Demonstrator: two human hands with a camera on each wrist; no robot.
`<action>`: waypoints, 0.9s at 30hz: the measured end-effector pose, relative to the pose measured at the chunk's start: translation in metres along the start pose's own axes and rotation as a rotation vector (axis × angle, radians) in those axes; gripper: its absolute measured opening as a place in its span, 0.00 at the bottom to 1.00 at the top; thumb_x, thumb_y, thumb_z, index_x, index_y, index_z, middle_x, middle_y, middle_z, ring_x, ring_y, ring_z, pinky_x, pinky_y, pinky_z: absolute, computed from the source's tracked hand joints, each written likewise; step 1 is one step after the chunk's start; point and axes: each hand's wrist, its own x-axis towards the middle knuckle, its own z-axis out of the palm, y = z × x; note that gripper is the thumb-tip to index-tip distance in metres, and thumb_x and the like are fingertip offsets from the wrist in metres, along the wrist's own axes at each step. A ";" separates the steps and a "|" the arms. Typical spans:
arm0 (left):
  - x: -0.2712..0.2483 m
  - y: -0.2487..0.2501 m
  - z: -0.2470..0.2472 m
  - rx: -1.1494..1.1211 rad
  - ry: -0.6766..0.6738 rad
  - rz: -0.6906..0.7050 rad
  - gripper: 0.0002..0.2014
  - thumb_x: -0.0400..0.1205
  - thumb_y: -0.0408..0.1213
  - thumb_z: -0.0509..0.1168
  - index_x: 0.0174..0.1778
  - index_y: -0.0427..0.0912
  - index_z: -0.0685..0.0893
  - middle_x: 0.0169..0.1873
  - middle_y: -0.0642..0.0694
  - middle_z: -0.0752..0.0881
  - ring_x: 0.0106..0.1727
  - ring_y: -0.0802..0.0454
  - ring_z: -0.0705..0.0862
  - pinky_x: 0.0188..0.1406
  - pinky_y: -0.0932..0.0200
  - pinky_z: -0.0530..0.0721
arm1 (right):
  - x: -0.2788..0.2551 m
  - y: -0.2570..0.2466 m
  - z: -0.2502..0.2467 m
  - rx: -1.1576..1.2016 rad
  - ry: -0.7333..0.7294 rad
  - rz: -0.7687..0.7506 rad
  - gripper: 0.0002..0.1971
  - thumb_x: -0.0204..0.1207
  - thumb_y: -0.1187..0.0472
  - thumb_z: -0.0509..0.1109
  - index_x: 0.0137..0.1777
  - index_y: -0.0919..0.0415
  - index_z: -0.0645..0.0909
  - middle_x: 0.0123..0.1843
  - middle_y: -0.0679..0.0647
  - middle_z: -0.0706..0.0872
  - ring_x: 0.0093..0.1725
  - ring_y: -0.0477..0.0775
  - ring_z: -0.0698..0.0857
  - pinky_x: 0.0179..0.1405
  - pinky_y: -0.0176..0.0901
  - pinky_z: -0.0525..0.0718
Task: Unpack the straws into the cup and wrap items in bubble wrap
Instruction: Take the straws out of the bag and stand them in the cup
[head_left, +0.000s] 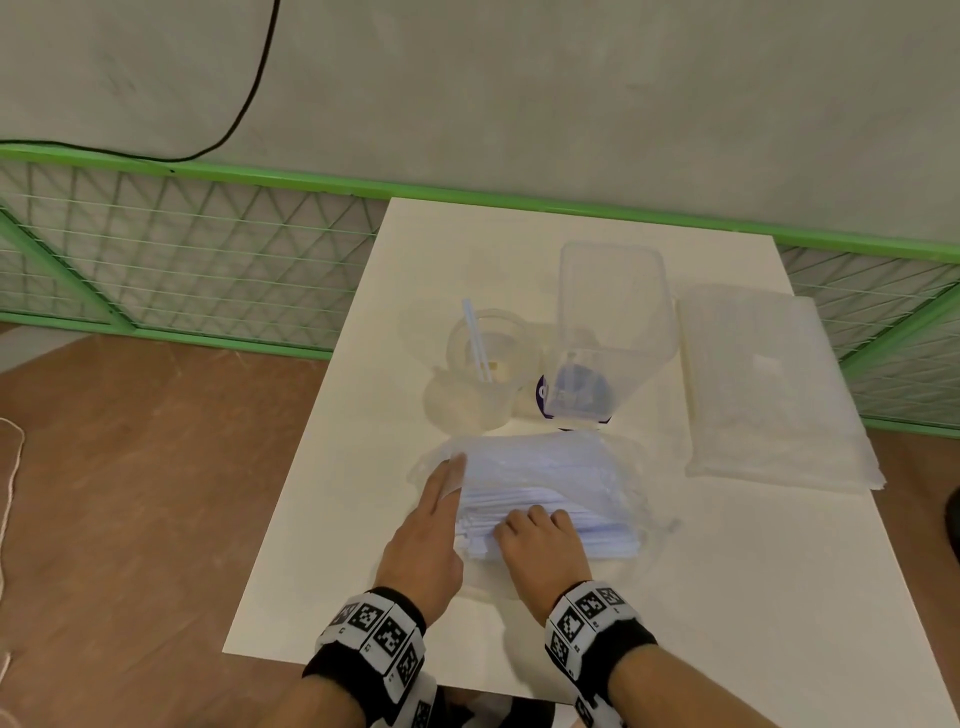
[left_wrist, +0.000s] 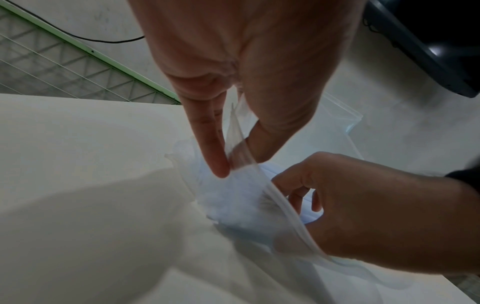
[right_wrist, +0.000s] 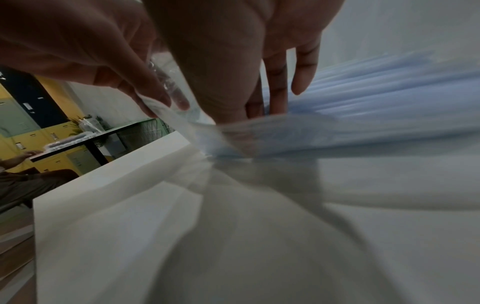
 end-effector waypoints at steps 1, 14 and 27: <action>-0.001 0.000 0.000 0.003 0.000 -0.002 0.50 0.74 0.20 0.59 0.86 0.60 0.45 0.84 0.66 0.40 0.57 0.52 0.82 0.39 0.65 0.75 | 0.001 0.000 0.000 -0.019 -0.022 -0.009 0.12 0.72 0.68 0.70 0.56 0.61 0.83 0.53 0.58 0.85 0.57 0.64 0.82 0.57 0.59 0.77; 0.002 0.001 -0.001 -0.008 -0.019 -0.001 0.49 0.74 0.20 0.58 0.86 0.60 0.45 0.84 0.67 0.39 0.56 0.53 0.83 0.44 0.57 0.84 | 0.009 0.004 0.004 -0.097 -0.108 -0.052 0.14 0.80 0.70 0.58 0.61 0.65 0.80 0.61 0.62 0.84 0.66 0.65 0.75 0.66 0.61 0.68; 0.002 0.003 0.000 -0.004 0.003 0.024 0.50 0.74 0.20 0.60 0.86 0.59 0.45 0.85 0.65 0.40 0.56 0.53 0.83 0.43 0.59 0.83 | 0.005 0.007 0.008 -0.115 -0.106 -0.116 0.15 0.82 0.64 0.56 0.64 0.66 0.77 0.62 0.63 0.82 0.65 0.66 0.75 0.66 0.60 0.69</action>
